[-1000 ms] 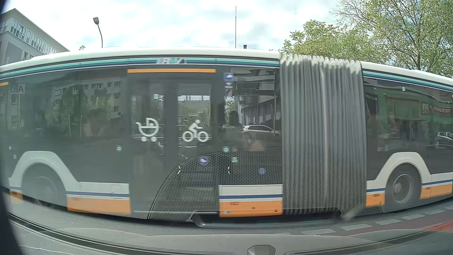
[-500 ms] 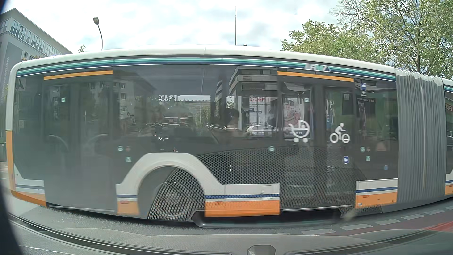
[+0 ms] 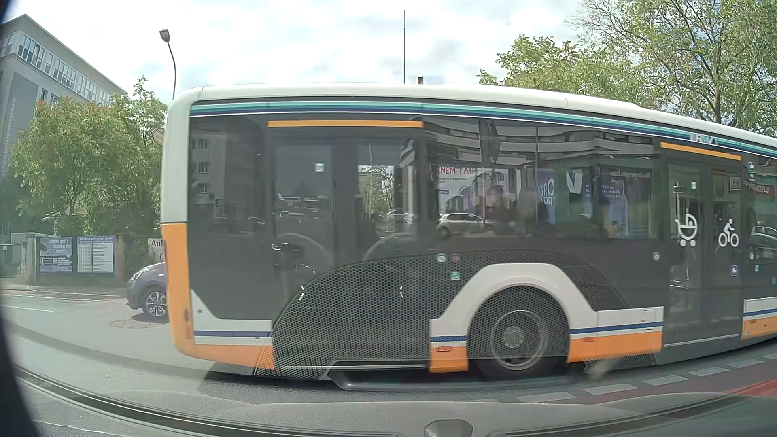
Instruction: Follow the waypoints while adhering to traffic rules and regulations
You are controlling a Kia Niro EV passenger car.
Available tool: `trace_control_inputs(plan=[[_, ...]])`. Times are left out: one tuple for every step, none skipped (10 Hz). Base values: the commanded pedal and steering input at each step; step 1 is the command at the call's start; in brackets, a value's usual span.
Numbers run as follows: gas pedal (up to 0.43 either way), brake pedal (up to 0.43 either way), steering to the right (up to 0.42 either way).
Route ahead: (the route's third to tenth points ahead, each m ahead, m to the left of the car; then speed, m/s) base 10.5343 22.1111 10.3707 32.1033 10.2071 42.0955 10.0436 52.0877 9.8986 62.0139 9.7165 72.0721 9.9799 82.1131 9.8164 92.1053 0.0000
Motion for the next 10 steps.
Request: trace_control_inputs(plan=[[0.0, 0.171, -0.211], [0.0, 0.171, -0.21], [0.0, 0.171, -0.21], [0.0, 0.171, -0.21], [0.0, 0.171, -0.21], [0.0, 0.171, -0.21], [0.0, 0.171, -0.21], [0.0, 0.171, -0.211], [0.0, 0.171, -0.21], [0.0, 0.171, -0.21]])
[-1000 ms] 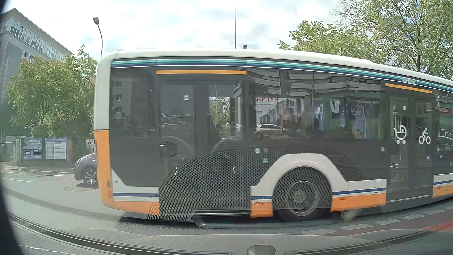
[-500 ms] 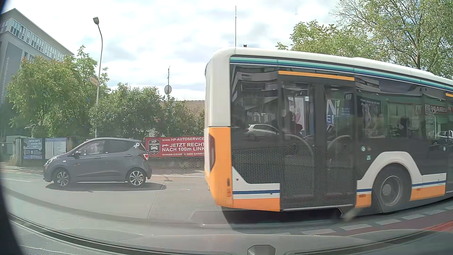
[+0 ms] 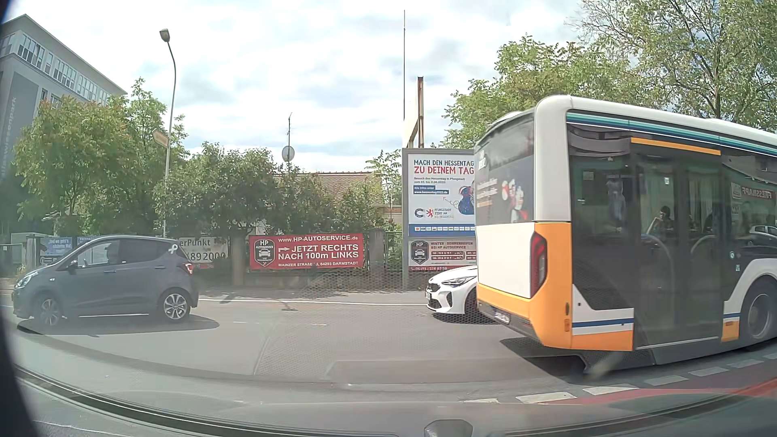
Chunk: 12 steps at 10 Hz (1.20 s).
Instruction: Follow the waypoints while adhering to traffic rules and regulations
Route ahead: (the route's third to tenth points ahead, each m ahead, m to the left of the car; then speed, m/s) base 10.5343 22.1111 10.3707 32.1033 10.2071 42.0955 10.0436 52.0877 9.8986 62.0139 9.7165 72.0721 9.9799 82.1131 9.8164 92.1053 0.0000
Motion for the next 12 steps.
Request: trace_control_inputs(plan=[[0.0, 0.171, -0.211], [0.0, 0.171, -0.21], [0.0, 0.171, -0.211], [0.0, 0.171, -0.21], [0.0, 0.171, -0.21], [0.0, 0.171, -0.211], [0.0, 0.171, -0.211], [0.0, 0.171, -0.211], [0.0, 0.171, -0.211], [0.0, 0.171, -0.211], [0.0, 0.171, -0.211], [0.0, 0.171, -0.211]])
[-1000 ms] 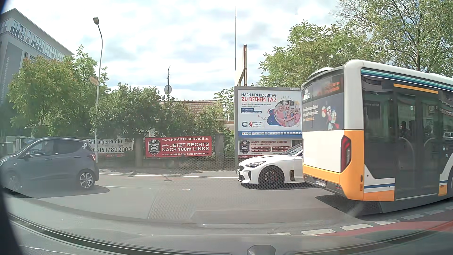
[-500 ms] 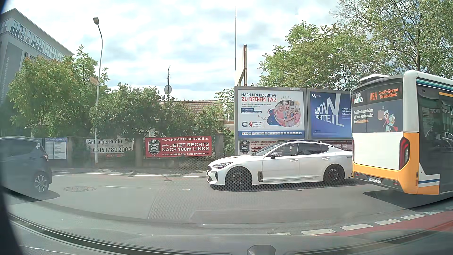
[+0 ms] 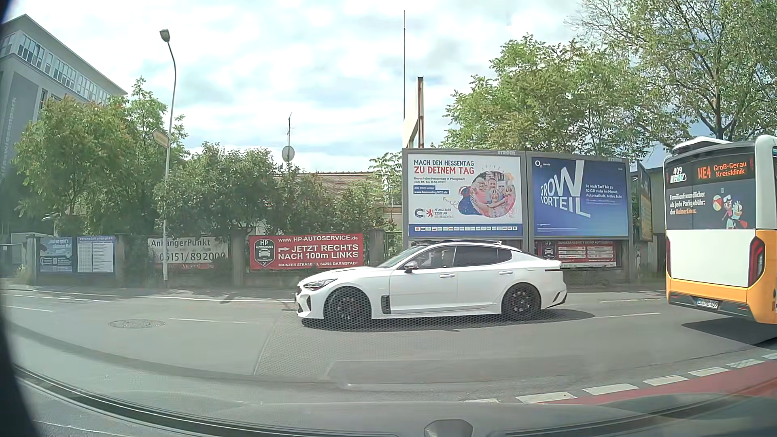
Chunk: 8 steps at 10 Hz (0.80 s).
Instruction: Follow the waypoints while adhering to traffic rules and regulations
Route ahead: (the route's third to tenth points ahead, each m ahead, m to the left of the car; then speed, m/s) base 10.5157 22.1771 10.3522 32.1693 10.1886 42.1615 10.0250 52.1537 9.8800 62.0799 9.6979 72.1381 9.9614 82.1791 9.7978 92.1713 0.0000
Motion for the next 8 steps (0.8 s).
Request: trace_control_inputs(plan=[[0.0, 0.171, -0.21], [0.0, 0.171, -0.21], [0.0, 0.171, -0.21], [0.0, 0.171, -0.21], [0.0, 0.171, -0.211], [0.0, 0.171, -0.211], [0.0, 0.171, -0.211], [0.0, 0.171, -0.211]])
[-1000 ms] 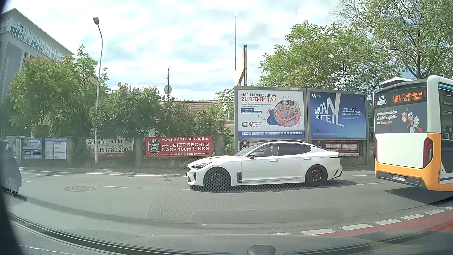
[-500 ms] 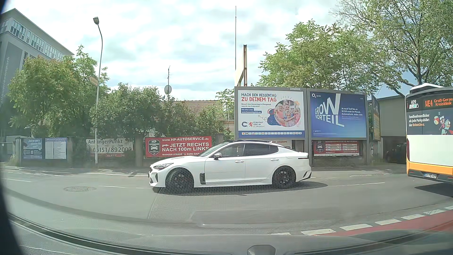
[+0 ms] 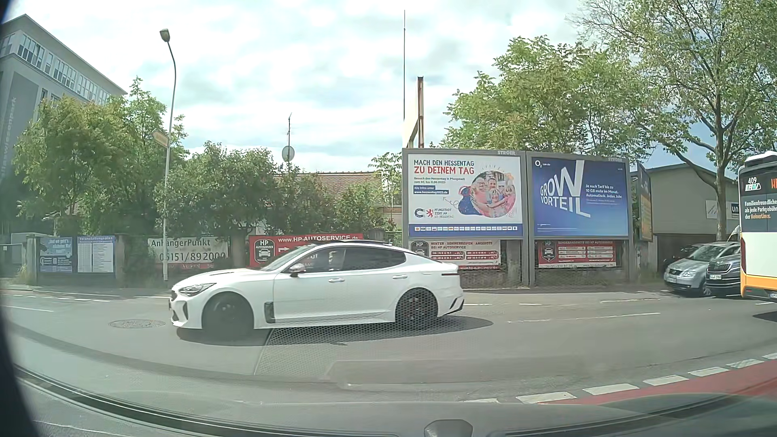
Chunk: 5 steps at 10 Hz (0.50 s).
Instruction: Follow the waypoints while adhering to traffic rules and regulations
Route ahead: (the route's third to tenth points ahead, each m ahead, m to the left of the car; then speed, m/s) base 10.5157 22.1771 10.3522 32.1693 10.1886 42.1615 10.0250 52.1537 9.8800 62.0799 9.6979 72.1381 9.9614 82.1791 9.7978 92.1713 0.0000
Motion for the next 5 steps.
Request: trace_control_inputs(plan=[[0.0, 0.171, -0.211], [0.0, 0.171, -0.211], [0.0, 0.171, -0.211], [0.0, 0.165, -0.211], [0.0, 0.165, -0.211]])
